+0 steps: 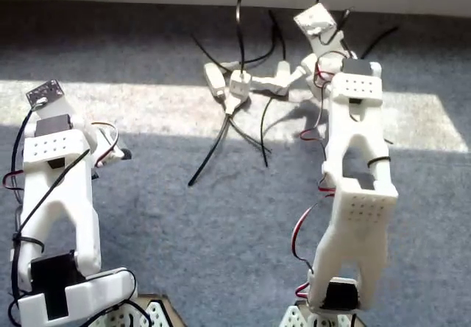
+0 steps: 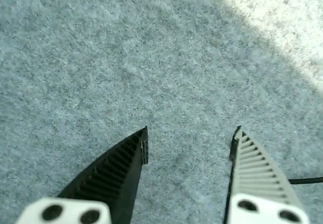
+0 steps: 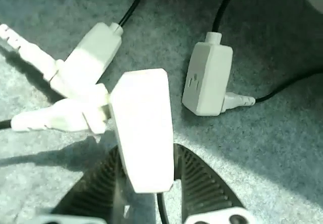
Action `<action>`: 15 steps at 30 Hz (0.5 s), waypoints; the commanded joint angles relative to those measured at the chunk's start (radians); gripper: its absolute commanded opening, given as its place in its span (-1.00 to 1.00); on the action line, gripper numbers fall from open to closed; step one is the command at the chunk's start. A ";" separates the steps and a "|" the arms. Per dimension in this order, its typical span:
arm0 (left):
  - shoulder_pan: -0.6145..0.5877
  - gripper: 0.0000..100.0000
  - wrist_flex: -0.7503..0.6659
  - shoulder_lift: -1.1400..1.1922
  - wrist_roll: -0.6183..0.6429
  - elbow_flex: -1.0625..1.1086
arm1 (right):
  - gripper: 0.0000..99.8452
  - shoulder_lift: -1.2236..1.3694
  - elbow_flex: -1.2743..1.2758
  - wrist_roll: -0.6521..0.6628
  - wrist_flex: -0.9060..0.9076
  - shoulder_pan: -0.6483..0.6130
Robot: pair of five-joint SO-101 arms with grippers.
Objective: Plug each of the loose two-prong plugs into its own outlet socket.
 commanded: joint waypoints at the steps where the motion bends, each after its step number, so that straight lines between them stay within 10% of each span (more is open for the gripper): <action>1: 0.041 -0.46 -0.055 -0.030 -0.006 0.028 | -0.98 0.182 -0.406 -0.123 0.018 0.044; 8: 0.045 -0.46 -0.120 -0.031 -0.006 0.067 | -0.96 0.483 -0.638 -0.117 0.016 0.090; 15: 0.047 -0.46 -0.120 -0.031 -0.006 0.067 | -0.49 0.521 -0.645 -0.201 0.016 0.099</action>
